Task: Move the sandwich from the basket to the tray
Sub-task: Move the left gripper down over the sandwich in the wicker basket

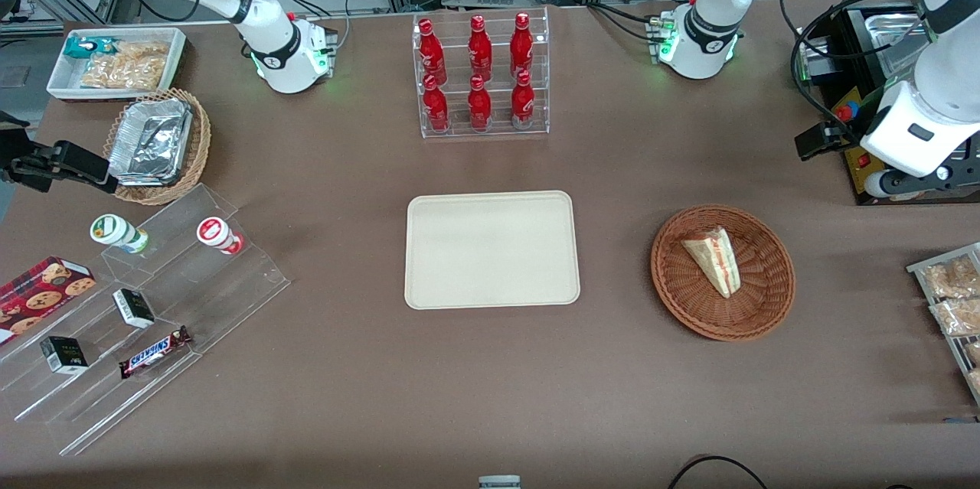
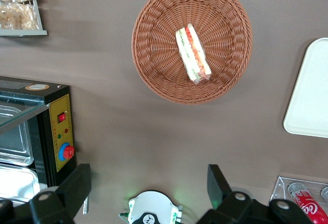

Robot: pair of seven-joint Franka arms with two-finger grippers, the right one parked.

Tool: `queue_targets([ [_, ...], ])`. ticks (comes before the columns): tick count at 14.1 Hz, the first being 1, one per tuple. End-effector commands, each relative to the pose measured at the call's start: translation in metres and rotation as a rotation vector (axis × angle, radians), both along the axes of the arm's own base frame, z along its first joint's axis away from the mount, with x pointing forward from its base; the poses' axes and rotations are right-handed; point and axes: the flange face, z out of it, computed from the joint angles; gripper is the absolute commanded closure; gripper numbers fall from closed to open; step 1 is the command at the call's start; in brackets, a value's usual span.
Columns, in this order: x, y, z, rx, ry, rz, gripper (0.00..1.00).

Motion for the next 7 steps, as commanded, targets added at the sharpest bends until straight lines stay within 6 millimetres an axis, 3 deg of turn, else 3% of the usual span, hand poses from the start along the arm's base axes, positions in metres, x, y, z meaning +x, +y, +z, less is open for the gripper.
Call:
queue_targets([
  [1, 0.003, 0.000, 0.003, -0.020, -0.007, -0.002, 0.00],
  [3, 0.004, 0.003, 0.000, -0.018, -0.003, 0.005, 0.00],
  [7, 0.030, 0.012, -0.070, -0.007, 0.115, 0.019, 0.00],
])
